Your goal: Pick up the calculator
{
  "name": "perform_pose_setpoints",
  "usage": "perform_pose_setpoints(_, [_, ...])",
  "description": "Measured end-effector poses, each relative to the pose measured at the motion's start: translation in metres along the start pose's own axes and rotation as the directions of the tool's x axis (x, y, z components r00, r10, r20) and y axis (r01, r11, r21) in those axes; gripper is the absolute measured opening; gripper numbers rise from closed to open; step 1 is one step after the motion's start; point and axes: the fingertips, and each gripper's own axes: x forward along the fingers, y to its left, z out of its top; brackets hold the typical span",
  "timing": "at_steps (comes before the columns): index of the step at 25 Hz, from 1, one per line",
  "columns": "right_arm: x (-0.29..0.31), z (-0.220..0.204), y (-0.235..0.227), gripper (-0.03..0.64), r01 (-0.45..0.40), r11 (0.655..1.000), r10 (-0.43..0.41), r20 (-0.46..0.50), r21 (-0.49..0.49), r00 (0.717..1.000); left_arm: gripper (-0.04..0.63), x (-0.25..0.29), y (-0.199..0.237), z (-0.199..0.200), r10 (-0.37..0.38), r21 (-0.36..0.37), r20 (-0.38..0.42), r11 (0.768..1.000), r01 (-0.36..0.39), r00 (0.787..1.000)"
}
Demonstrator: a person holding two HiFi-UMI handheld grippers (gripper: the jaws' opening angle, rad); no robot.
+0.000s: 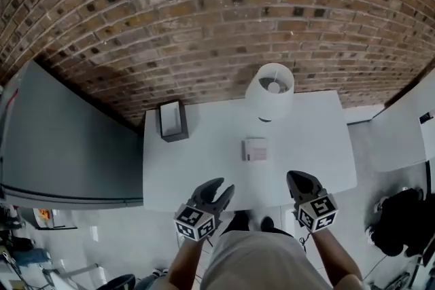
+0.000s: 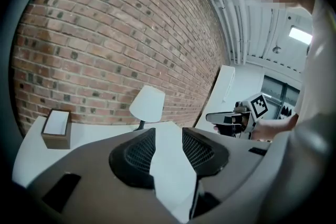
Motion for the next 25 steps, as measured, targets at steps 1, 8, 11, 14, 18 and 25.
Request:
perform_pose_setpoints(1, [0.009,0.000,-0.002,0.011,0.007,1.000,-0.007,-0.002,-0.003,1.000,0.176,0.007,0.009,-0.001,-0.009,0.004,-0.010,1.000,0.009,1.000])
perform_pose_setpoints(8, [0.043,-0.012,-0.009,0.011,0.108,0.993,-0.105,-0.039,0.056,0.994,0.179,0.047,0.050,-0.029,-0.086,0.003,-0.111,0.996,0.087,0.990])
perform_pose_setpoints(11, [0.057,-0.030,-0.010,0.011,0.116,0.991,-0.111,-0.077,0.066,0.991,0.184,0.065,0.065,-0.042,-0.112,-0.004,-0.152,0.994,0.113,0.982])
perform_pose_setpoints(14, [0.069,-0.049,-0.013,0.011,0.128,0.988,-0.118,-0.109,0.083,0.987,0.186,0.083,0.081,-0.057,-0.127,-0.023,-0.182,0.992,0.125,0.975])
perform_pose_setpoints(18, [0.082,-0.070,-0.019,0.011,0.144,0.984,-0.127,-0.150,0.108,0.980,0.190,0.108,0.100,-0.082,-0.131,-0.071,-0.225,0.990,0.118,0.966])
perform_pose_setpoints(25, [0.105,-0.109,-0.032,0.011,0.145,0.980,-0.111,-0.227,0.139,0.968,0.199,0.159,0.137,-0.132,-0.111,-0.137,-0.290,0.988,0.073,0.950])
